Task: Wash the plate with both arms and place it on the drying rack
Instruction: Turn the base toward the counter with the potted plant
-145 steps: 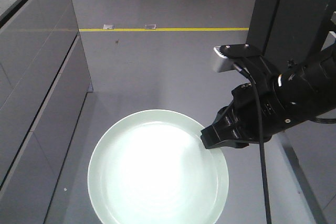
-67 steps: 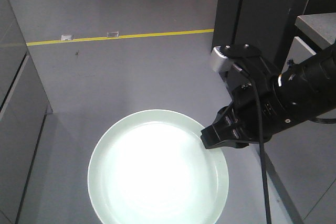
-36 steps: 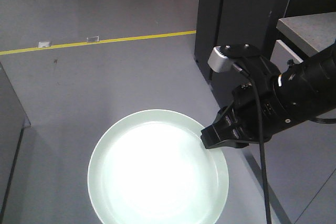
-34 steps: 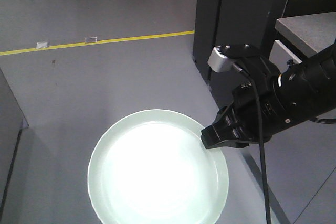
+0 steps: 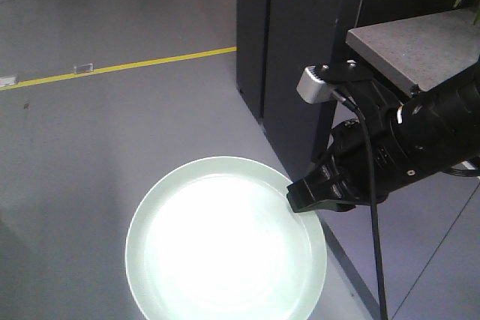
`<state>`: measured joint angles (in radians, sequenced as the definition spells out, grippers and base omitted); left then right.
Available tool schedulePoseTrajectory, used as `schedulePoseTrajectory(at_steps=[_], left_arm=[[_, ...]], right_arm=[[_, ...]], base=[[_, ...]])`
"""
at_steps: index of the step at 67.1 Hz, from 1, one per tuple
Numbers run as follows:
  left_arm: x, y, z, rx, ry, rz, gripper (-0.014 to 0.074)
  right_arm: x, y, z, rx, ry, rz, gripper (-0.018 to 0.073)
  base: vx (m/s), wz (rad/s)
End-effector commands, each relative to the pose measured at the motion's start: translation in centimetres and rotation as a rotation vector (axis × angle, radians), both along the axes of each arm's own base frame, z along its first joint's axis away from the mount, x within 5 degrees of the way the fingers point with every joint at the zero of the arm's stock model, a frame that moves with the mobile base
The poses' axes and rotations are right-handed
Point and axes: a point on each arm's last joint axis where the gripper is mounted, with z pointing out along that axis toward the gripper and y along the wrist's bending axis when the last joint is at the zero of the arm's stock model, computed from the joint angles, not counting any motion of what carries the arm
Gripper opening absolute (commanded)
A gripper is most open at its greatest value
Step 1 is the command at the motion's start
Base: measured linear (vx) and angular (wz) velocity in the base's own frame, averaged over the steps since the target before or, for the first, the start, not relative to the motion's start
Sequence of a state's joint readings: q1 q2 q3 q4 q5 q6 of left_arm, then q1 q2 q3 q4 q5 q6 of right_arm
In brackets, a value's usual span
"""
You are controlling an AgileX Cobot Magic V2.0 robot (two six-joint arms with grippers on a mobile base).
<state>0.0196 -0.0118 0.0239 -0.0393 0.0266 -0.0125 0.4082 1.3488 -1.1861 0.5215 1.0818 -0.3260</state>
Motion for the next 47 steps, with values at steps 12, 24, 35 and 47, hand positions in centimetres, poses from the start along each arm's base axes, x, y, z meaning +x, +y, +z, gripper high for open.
schedulePoseTrajectory(at_steps=[12, 24, 35, 47], left_arm=[[-0.35, 0.01, 1.67, -0.007, -0.115, 0.000, -0.0006], [-0.35, 0.01, 1.67, -0.007, -0.115, 0.000, -0.0006], [-0.35, 0.01, 1.67, -0.007, -0.115, 0.000, -0.0006], [-0.35, 0.01, 1.67, -0.007, -0.115, 0.000, -0.0006]], right_arm=[[-0.34, -0.02, 1.82, 0.063, -0.064, -0.014, -0.0001], [-0.34, -0.02, 1.82, 0.063, -0.064, -0.014, -0.0001], [-0.34, -0.02, 1.82, 0.063, -0.064, -0.014, -0.0001], [-0.34, -0.02, 1.82, 0.063, -0.064, -0.014, -0.0001]], base=[[0.11, -0.30], [0.10, -0.33], [0.10, -0.35], [0.09, -0.36]])
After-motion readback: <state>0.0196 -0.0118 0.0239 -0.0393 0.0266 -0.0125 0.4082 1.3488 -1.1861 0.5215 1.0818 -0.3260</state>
